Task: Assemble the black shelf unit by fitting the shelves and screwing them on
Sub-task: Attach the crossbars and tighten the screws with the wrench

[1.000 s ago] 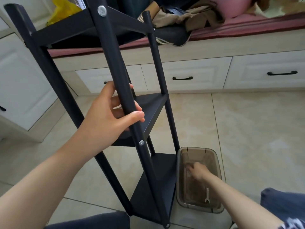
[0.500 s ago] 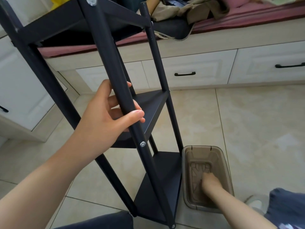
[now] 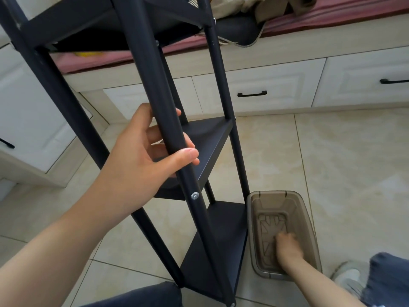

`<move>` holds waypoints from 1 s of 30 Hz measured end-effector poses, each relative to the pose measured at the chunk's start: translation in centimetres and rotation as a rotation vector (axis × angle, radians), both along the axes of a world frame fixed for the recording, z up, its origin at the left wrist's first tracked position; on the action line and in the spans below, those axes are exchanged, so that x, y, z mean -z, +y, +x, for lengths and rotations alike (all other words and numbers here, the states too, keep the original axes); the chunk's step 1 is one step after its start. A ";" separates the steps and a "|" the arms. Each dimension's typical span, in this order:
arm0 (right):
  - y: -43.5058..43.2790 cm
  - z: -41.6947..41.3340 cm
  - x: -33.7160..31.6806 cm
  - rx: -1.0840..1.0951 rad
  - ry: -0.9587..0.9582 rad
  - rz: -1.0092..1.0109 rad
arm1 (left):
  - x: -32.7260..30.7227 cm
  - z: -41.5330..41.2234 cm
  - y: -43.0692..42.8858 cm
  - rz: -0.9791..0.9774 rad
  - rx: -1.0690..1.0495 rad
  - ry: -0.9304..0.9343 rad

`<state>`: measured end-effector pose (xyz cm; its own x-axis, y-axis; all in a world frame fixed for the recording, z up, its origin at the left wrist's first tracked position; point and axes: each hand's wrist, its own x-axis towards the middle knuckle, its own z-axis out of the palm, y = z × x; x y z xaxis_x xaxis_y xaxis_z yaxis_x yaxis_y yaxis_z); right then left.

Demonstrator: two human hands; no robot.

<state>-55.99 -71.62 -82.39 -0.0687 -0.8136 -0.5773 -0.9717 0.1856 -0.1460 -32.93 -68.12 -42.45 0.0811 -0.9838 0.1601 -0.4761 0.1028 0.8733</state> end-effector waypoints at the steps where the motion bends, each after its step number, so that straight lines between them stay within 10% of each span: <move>1: 0.0 0.1 0.1 0.005 0.001 -0.004 | 0.0 0.0 0.0 0.001 0.001 -0.001; 30: -1.1 -0.4 -0.5 -0.107 0.004 0.028 | -0.3 0.0 -0.4 -0.007 -0.018 -0.003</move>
<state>-56.40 -72.70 -81.93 0.0154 -0.8001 -0.5996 -0.9868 0.0846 -0.1382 -32.93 -68.47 -42.15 0.0981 -0.9810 0.1675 -0.4802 0.1008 0.8713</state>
